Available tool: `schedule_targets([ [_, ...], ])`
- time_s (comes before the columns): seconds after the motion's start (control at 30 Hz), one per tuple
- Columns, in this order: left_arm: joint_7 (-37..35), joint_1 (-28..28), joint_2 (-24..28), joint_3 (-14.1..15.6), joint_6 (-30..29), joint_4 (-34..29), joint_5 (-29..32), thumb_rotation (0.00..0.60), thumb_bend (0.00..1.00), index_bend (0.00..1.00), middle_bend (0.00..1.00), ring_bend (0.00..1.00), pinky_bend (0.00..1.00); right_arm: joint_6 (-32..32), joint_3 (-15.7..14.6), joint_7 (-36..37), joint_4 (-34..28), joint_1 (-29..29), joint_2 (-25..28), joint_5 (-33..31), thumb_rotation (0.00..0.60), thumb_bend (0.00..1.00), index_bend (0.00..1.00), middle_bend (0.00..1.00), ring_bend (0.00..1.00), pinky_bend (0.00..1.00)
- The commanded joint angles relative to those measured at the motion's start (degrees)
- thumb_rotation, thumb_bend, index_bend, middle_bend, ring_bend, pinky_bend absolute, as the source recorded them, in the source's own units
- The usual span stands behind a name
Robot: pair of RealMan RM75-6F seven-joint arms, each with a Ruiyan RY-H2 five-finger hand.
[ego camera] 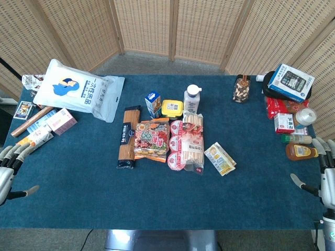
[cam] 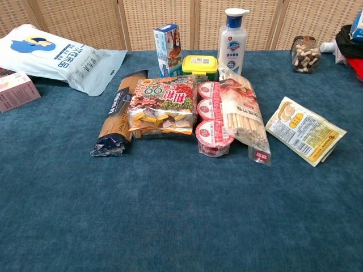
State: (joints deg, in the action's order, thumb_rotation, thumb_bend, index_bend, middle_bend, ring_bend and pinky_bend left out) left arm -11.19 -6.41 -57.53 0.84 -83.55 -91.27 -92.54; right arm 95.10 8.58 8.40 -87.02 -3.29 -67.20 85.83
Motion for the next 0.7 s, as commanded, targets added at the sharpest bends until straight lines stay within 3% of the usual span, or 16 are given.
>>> schedule_targets([
  [0.03,0.6,-0.14,-0.26,0.17,0.32,-0.12,-0.06,0.6,0.0,0.0,0.0,0.0,0.0,-0.01,-0.03,0.21,0.03,0.05,0.05,0.17,0.6,0.0,0.0,0.0,0.0,0.0],
  [0.2,1.2,-1.54,-1.28,-0.22,2.4,-0.9,0.5,0.6,0.0,0.0,0.0,0.0,0.0,-0.12,0.0,0.56,-0.07,0.18,0.22,0.25,0.6,0.0,0.0,0.0,0.0,0.0],
  [0.37,3.3,-7.22,-3.62,-3.03,7.31,-1.85,-0.07,0.6,0.0,0.0,0.0,0.0,0.0,-0.26,-0.13,0.71,-0.42,0.15,0.34,0.76,0.6,0.0,0.0,0.0,0.0,0.0],
  [0.57,6.27,-16.03,-9.01,-6.78,16.43,-0.19,1.39,0.6,0.0,0.0,0.0,0.0,0.0,-0.58,-0.74,-0.05,-0.62,0.04,0.42,1.91,0.6,0.0,0.0,0.0,0.0,0.0],
  [0.7,12.39,-22.09,-12.91,-8.65,25.17,-0.6,5.55,0.6,0.0,0.0,0.0,0.0,0.0,-0.97,-1.0,-0.27,-0.89,-0.08,0.44,2.27,0.6,0.0,0.0,0.0,0.0,0.0],
])
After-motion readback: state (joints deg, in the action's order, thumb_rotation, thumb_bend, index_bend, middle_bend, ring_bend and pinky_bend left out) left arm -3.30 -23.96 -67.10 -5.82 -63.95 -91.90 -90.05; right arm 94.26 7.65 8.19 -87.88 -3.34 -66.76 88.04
